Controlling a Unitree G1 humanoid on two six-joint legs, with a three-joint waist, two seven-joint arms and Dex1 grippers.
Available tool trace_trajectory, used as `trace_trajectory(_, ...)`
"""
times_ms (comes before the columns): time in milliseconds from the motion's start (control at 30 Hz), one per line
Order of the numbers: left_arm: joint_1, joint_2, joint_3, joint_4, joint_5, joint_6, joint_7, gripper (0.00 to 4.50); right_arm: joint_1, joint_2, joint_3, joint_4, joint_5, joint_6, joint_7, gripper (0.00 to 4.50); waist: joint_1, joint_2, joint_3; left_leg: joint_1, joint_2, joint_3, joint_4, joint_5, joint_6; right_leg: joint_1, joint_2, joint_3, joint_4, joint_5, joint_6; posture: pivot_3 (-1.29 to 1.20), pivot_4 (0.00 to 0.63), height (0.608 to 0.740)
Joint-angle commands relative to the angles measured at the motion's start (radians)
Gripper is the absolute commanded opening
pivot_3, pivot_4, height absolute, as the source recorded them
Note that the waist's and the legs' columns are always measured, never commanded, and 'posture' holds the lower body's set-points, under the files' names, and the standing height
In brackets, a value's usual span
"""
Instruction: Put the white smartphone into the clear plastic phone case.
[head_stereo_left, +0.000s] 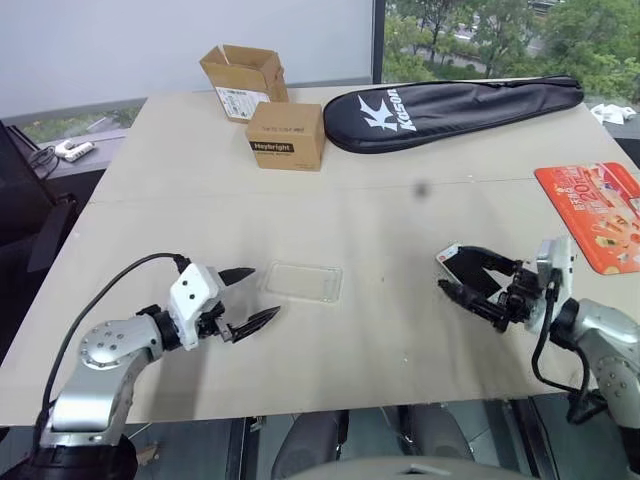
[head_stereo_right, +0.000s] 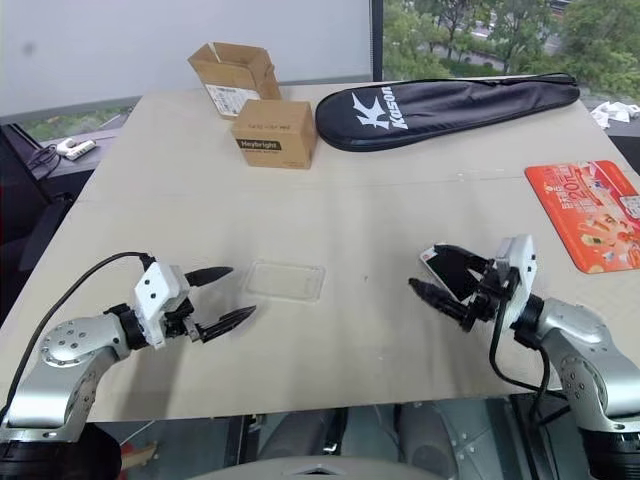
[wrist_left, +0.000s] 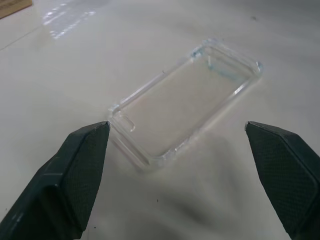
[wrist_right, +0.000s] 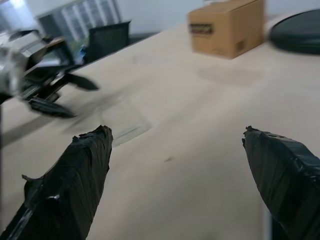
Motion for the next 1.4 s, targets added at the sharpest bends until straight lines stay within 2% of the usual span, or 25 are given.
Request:
trace_trajectory(33,-0.057,0.017,-0.068,0.062,0.071,-0.069,-0.031,4.5,0.008,-0.009,0.009,-0.049,-0.004,0.004,0.008,4.46,0.002,-0.001,0.0,0.0,0.0,-0.001,0.0,0.0,0.0,0.0,0.0,-0.001,0.0,0.0,0.0,0.0,0.15,0.74)
trace_trajectory(133,-0.121,0.015,-0.116,0.137,0.114,-0.1,-0.042,4.5,0.021,-0.013,0.005,-0.052,-0.012,-0.002,0.006,4.46,0.006,-0.001,0.0,0.0,0.0,-0.001,0.0,0.0,0.0,0.0,0.0,-0.001,0.0,0.0,0.0,0.0,0.15,0.74)
trace_trajectory(433,-0.321,-0.021,-0.23,0.296,0.102,-0.206,-0.215,4.5,0.107,-0.036,-0.035,-0.112,-0.018,-0.007,0.002,4.46,0.022,-0.003,0.0,-0.001,0.0,-0.003,0.001,0.0,0.0,0.0,0.0,-0.003,0.0,0.0,0.0,0.0,0.15,0.74)
trace_trajectory(600,-0.398,-0.011,-0.295,0.386,0.149,-0.18,-0.267,4.5,0.135,-0.028,-0.028,-0.136,-0.026,-0.011,-0.016,4.46,0.021,-0.004,0.0,-0.001,0.0,-0.003,0.002,0.0,0.0,0.001,0.0,-0.003,0.0,0.0,0.0,0.0,0.15,0.74)
trace_trajectory(633,-0.414,-0.01,-0.308,0.397,0.155,-0.153,-0.276,3.97,0.143,-0.028,-0.03,-0.139,-0.033,-0.016,-0.021,4.5,0.021,-0.003,0.0,-0.001,0.0,-0.004,0.002,0.0,0.0,0.001,0.0,-0.004,0.0,0.0,0.0,0.0,0.15,0.74)
trace_trajectory(767,-0.451,-0.002,-0.341,0.407,0.155,-0.088,-0.327,2.4,0.168,-0.036,-0.031,-0.143,-0.059,-0.036,-0.022,4.5,0.022,-0.003,0.0,0.0,-0.001,-0.006,0.004,0.0,0.0,0.004,0.001,-0.006,0.0,0.0,0.0,0.0,0.15,0.74)
trace_trajectory(800,-0.457,0.001,-0.347,0.404,0.154,-0.071,-0.335,1.82,0.17,-0.037,-0.032,-0.144,-0.062,-0.038,-0.022,4.5,0.022,-0.003,0.0,0.0,-0.001,-0.006,0.005,0.0,0.0,0.005,0.001,-0.007,0.0,0.0,0.001,0.0,0.15,0.74)
trace_trajectory(833,-0.462,0.003,-0.353,0.4,0.154,-0.054,-0.342,1.64,0.171,-0.037,-0.035,-0.145,-0.063,-0.04,-0.021,4.5,0.02,-0.003,0.0,0.0,-0.001,-0.006,0.005,0.0,0.0,0.005,0.001,-0.006,0.0,0.0,0.001,0.0,0.15,0.74)
trace_trajectory(933,-0.478,-0.004,-0.359,0.389,0.152,-0.027,-0.346,0.15,0.169,-0.035,-0.043,-0.141,-0.067,-0.046,-0.024,4.5,0.019,-0.003,-0.001,0.001,-0.001,-0.006,0.005,0.0,0.0,0.005,0.001,-0.006,0.0,0.0,0.001,0.0,0.15,0.74)
trace_trajectory(1167,-0.517,-0.076,-0.342,0.306,0.093,0.054,-0.323,0.07,0.138,-0.025,-0.058,-0.094,-0.099,-0.076,-0.042,4.5,0.023,-0.003,0.0,0.0,-0.002,-0.008,0.007,0.0,0.0,0.006,0.001,-0.008,0.0,0.0,0.001,0.0,0.15,0.74)
trace_trajectory(1400,-0.575,-0.17,-0.377,0.296,0.11,0.063,-0.3,0.07,0.058,-0.028,-0.057,0.035,-0.236,-0.101,-0.144,4.5,0.022,-0.004,0.0,-0.001,-0.002,-0.008,0.006,0.0,0.0,0.005,0.001,-0.008,0.0,0.0,0.001,0.0,0.15,0.74)
